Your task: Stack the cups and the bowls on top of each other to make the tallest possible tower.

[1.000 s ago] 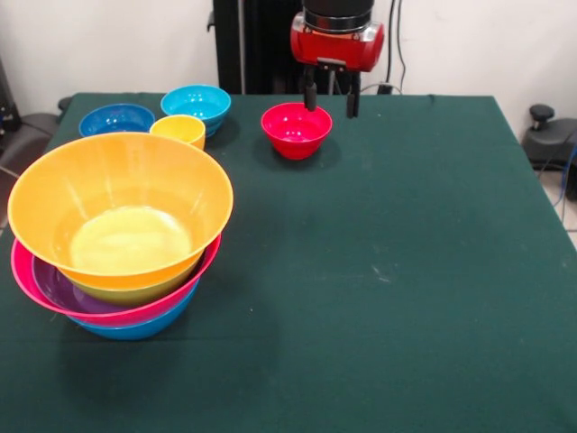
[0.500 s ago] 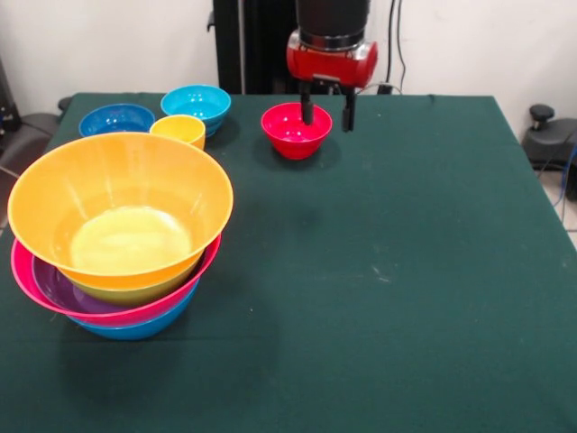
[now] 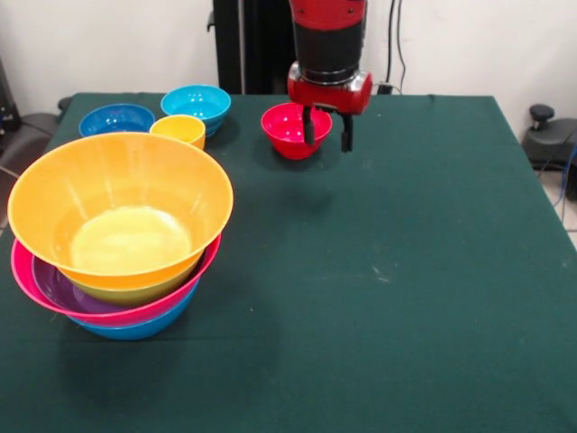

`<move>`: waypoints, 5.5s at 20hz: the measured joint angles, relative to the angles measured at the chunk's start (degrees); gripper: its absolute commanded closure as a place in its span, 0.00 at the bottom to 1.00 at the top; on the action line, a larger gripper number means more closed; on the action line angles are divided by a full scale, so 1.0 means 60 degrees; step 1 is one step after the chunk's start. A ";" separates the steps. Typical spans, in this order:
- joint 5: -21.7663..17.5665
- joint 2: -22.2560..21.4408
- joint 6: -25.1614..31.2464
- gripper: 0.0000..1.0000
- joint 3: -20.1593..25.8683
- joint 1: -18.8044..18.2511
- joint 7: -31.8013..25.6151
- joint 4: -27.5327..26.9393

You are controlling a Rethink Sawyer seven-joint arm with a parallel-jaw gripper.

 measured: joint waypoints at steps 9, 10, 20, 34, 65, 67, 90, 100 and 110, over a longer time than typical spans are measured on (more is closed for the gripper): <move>0.0002 0.0482 -0.0282 0.00 -0.0001 0.0001 0.0000 -0.0019; 0.0002 0.0489 -0.0298 0.00 -0.0003 0.0003 0.0000 -0.0019; 0.0004 -0.0181 -0.0390 0.00 -0.0041 0.0350 0.0000 -0.0014; 0.0631 -0.0231 0.2742 0.00 -0.0140 0.1269 0.0002 -0.2832; 0.1868 -0.3586 0.3015 0.00 -0.0114 0.0961 0.0002 -0.1104; 0.1943 -0.3938 0.3013 0.00 -0.0115 0.0855 0.0002 -0.0715; 0.1970 -0.5158 0.3013 0.00 -0.0114 0.0146 0.0002 0.0481; 0.1970 -0.5158 0.3013 0.00 -0.0114 0.0146 0.0002 0.0481; 0.1970 -0.5157 0.3013 0.00 -0.0111 0.0121 0.0002 0.0474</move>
